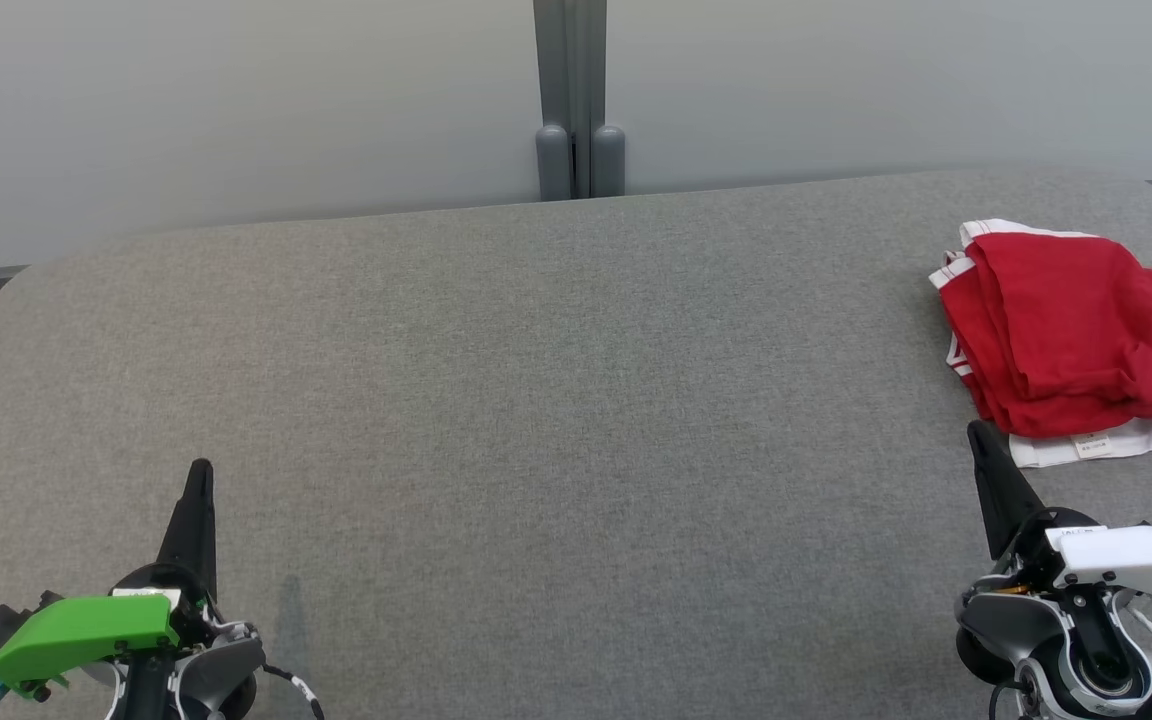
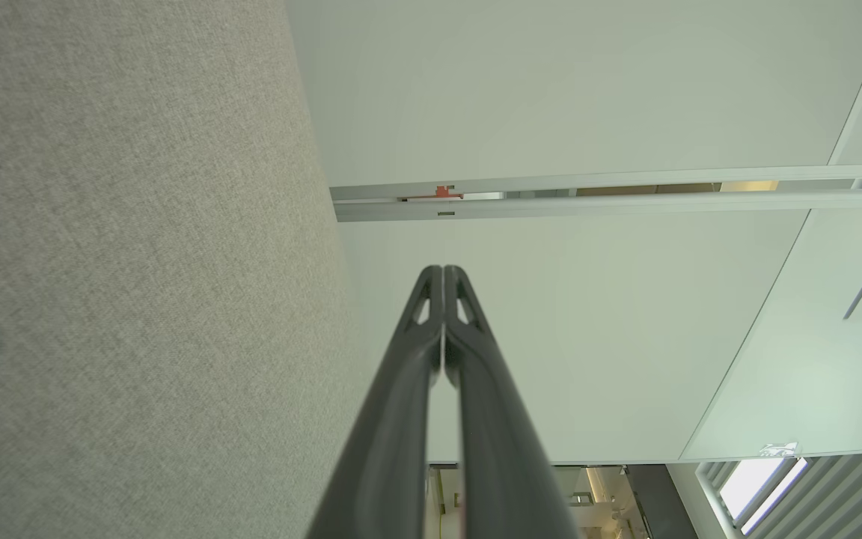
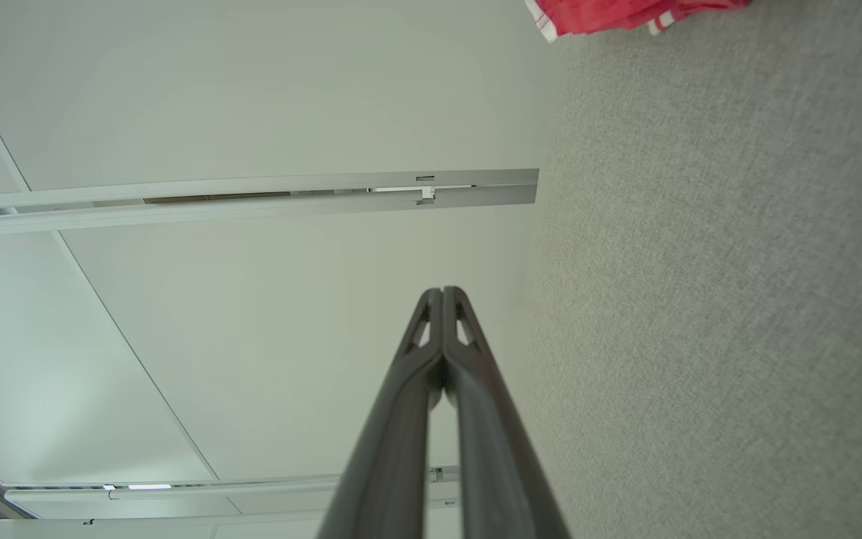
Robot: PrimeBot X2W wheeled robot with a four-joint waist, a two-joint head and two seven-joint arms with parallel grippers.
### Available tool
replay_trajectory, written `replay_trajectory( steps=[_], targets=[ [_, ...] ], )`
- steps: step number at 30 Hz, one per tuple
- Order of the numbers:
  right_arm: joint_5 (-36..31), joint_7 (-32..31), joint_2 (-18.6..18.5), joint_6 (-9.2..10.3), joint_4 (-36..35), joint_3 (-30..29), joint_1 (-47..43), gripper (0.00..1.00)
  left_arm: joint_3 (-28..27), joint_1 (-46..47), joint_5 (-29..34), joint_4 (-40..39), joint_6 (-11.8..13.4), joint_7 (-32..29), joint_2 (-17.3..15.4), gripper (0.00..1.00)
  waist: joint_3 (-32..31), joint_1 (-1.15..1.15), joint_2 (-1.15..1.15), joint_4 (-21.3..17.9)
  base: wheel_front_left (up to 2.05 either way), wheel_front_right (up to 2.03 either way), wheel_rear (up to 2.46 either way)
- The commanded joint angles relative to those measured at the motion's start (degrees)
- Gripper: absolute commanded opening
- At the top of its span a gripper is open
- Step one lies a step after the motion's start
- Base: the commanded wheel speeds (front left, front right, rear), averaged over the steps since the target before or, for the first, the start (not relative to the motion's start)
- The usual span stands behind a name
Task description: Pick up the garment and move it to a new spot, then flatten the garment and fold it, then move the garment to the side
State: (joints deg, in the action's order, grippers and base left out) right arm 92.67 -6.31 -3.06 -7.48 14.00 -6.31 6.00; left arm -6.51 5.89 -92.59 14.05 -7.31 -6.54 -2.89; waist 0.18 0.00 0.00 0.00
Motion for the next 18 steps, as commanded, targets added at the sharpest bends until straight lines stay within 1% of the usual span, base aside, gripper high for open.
replay_trajectory(
  steps=[1,18],
  targets=[
    [-0.2,-0.2,-0.1,-0.02,0.1,-0.1,0.3,0.0,-0.2,0.6,0.4,0.1,-0.4,-0.2,0.0,0.0,0.0,0.0,0.0,0.0,0.0,0.0,0.0],
    [-0.2,-0.2,0.0,-0.02,0.1,-0.2,0.3,0.0,-0.2,0.6,0.4,0.1,-0.4,-0.2,0.0,0.0,0.0,0.0,0.0,0.0,0.0,0.0,0.0]
  ],
)
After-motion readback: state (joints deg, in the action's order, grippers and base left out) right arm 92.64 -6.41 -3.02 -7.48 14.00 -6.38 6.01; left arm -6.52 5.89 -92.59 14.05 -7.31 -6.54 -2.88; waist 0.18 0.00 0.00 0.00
